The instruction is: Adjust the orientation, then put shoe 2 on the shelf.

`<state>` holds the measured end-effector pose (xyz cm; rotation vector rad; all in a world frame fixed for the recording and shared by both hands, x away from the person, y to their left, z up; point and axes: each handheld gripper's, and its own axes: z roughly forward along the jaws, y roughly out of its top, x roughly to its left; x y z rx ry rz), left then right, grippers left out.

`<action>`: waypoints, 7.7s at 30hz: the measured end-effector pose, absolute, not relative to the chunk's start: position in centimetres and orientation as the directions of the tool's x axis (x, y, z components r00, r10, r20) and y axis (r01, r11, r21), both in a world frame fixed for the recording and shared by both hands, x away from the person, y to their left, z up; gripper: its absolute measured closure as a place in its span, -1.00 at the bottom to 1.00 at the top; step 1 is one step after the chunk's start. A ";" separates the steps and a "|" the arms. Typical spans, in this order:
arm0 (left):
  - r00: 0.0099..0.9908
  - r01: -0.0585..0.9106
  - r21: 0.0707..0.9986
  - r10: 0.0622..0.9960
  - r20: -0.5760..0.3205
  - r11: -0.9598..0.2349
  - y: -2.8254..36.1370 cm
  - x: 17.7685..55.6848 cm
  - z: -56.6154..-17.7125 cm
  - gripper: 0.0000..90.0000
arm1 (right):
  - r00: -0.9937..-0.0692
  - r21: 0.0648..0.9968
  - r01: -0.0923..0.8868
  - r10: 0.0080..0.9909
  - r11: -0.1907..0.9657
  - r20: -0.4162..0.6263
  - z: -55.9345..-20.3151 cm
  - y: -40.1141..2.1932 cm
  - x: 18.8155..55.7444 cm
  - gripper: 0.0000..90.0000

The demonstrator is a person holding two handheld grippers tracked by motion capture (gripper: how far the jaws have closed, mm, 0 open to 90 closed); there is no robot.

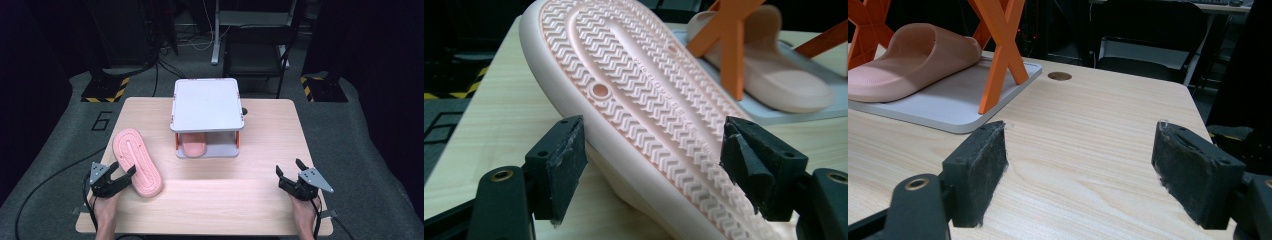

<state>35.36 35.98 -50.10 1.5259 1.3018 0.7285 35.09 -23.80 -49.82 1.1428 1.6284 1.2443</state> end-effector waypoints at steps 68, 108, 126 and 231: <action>0.287 0.384 0.923 0.953 -0.097 -0.022 37.0 34.1 -50.1 0.10 | -0.318 0.966 0.213 0.945 0.150 -0.076 -49.9 -23.7 35.3 -0.49; 0.336 0.347 0.938 0.933 -0.131 0.007 34.0 35.7 -49.4 -0.11 | -0.317 0.966 0.217 0.946 0.142 -0.068 -49.9 -23.9 35.2 -0.49; 0.306 0.325 0.945 0.941 -0.143 0.038 35.4 35.7 -49.7 -0.33 | -0.321 0.978 0.183 0.946 0.102 -0.038 -49.7 -24.1 35.1 -0.51; 0.490 0.376 0.922 0.865 -0.109 -0.096 21.7 36.9 -48.4 0.76 | -0.644 0.957 0.236 0.764 0.169 0.024 -39.7 -10.8 49.2 -0.43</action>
